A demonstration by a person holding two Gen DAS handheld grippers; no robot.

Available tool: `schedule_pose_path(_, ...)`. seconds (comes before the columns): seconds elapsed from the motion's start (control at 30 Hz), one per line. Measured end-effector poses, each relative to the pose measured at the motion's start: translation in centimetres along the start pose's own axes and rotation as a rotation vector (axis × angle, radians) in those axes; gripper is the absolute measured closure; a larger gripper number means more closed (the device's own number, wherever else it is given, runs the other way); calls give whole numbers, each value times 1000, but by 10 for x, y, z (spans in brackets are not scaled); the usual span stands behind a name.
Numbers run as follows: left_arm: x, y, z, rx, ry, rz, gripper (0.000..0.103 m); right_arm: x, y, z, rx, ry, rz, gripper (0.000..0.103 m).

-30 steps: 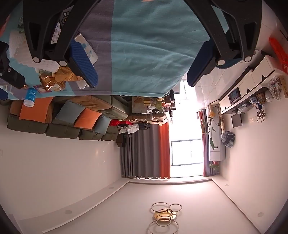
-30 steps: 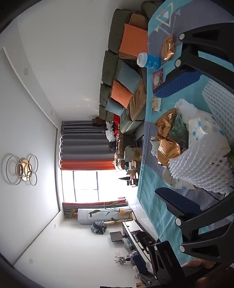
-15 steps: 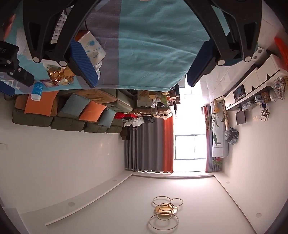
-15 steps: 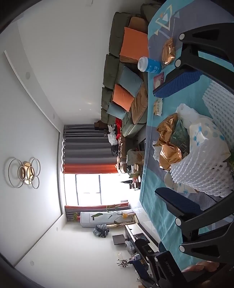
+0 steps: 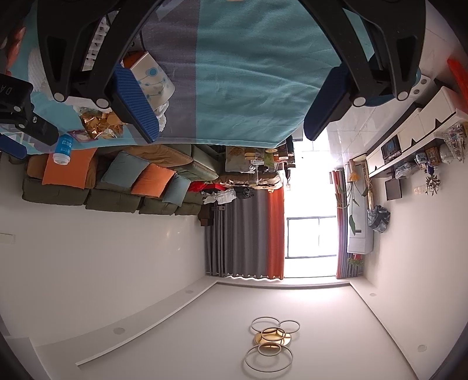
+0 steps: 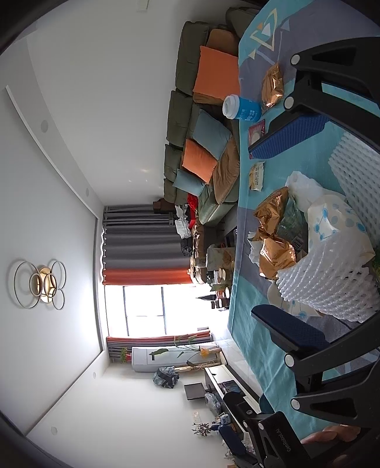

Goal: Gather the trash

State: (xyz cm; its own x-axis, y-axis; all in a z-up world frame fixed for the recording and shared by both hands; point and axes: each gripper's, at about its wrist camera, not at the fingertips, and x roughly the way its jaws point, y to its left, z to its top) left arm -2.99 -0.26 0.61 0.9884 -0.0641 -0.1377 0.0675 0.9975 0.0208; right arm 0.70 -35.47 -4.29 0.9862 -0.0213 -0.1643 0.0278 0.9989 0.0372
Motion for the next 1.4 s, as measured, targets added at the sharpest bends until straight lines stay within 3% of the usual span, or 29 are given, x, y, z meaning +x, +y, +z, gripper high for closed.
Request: schedule_pose_path(1.4,4,-3,-2,-7,10,9,6,1,-1,1,5,0,3,7)
